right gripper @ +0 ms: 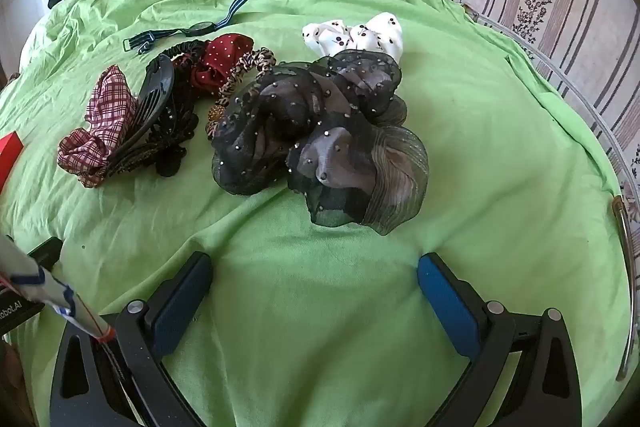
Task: Organize jewelry
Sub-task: 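Move both grippers toward the pile of scrunchies on the green sheet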
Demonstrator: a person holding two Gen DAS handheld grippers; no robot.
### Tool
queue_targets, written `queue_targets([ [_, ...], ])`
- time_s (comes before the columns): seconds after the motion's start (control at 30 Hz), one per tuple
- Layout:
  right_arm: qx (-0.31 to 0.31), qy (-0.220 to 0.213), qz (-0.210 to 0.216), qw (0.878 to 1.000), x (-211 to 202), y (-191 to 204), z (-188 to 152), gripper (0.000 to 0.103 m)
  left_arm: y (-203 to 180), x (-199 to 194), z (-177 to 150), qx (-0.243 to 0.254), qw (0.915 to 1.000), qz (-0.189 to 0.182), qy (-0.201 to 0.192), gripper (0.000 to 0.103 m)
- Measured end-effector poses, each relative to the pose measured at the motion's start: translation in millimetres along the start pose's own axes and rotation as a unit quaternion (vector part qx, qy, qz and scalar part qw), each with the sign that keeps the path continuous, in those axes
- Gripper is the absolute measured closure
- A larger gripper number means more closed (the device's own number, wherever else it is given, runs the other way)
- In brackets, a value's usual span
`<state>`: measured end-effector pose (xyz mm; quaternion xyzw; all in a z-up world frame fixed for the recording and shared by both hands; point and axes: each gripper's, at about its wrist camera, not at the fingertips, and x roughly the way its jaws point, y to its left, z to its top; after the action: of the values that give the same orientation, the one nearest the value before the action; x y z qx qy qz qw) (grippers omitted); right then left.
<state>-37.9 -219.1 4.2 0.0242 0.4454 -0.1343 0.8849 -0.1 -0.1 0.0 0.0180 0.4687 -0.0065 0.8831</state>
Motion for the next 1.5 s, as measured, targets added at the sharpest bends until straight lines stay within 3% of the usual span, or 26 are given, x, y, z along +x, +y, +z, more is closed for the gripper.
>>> queue_targets([
  [0.47,0.002,0.004,0.006,1.000,0.6,1.1,-1.2,0.000,-1.0,-1.5,-2.1,0.013,0.9998,0.011,0.007,0.000],
  [0.87,-0.016,0.007,0.012,1.000,-3.2,0.4,-1.1,0.000,5.3,-11.1,-4.5,0.006,1.0000,-0.007,0.001,0.000],
  [1.13,0.011,-0.010,0.026,1.000,-20.6,-11.2,-2.2,0.004,2.0,-83.0,-14.9,0.013,0.9963,0.014,-0.084,0.000],
  [1.33,0.083,-0.079,0.027,0.993,-64.1,-44.4,-4.0,0.006,0.2,-138.0,-26.5,0.009,0.9903,0.011,-0.138,0.000],
  [1.43,0.089,-0.125,0.012,0.988,-85.7,-48.6,-10.9,0.006,-0.6,-151.2,-38.2,0.015,0.9921,0.010,-0.124,0.000],
  [1.5,0.074,-0.134,-0.005,0.988,-94.4,-43.6,-15.8,0.010,5.6,-156.2,-44.4,0.002,0.9943,-0.015,-0.106,0.000],
])
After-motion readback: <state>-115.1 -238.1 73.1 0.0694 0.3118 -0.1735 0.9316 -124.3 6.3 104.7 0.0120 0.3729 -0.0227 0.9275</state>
